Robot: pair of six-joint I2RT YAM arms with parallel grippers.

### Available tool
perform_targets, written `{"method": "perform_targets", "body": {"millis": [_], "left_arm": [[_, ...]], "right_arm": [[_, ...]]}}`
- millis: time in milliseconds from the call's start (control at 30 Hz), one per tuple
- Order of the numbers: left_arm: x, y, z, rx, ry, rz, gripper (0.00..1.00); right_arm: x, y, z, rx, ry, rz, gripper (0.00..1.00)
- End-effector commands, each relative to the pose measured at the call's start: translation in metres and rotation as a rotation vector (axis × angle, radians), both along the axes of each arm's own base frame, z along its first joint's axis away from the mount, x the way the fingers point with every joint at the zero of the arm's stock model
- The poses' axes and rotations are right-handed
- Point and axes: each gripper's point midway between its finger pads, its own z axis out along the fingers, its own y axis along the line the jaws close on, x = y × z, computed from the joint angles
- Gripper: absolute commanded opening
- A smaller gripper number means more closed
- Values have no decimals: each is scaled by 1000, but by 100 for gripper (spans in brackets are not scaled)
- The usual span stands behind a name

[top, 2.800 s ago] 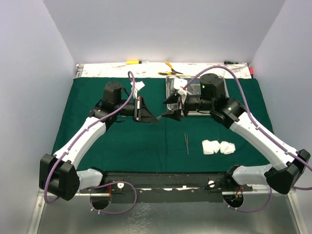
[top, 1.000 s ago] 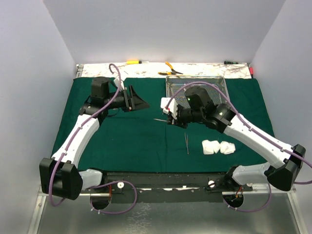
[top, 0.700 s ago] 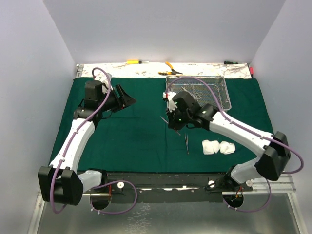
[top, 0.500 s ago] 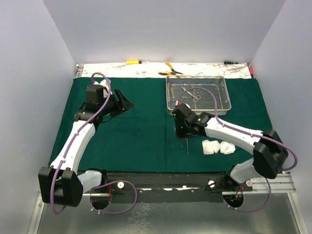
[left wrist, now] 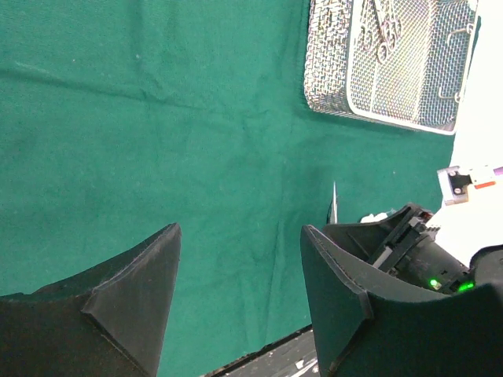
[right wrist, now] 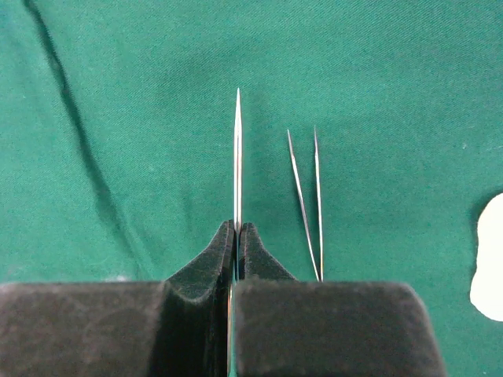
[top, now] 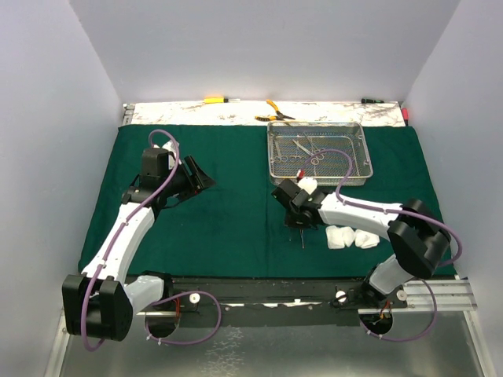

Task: Open and lay out the surgical kit
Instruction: Place the medical item in the surgical kit.

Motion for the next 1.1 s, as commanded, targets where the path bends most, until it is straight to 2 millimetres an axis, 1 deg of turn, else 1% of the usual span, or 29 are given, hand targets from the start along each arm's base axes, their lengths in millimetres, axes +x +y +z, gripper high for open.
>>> {"method": "perform_targets", "body": {"millis": [0,167,333,500,767,833,900,967,1067], "left_arm": [[-2,4,-6,24,11,6,63],[-4,5,-8,36,12,-1,63],[-6,6,-12,46,19,-3,63],[-7,6,-14,50,22,-8,63],[-7,7,-16,57,23,-11,63],[-7,7,-16,57,24,-12,63],[-7,7,-15,58,20,-13,63],[-7,7,-16,62,18,-15,63],[-7,7,-15,63,15,-19,63]], "right_arm": [[6,3,-7,-18,-40,-24,1],[-1,5,-12,-16,-43,31,1],[-2,4,-11,-39,-62,84,1],[-5,7,-16,-48,-68,147,1],[-14,6,-29,-66,1,135,1],[-16,8,-28,-61,8,134,7],[-15,9,-23,-54,4,128,16],[-12,10,-14,-53,-8,116,26],[-4,13,5,-49,-43,106,33]]}}
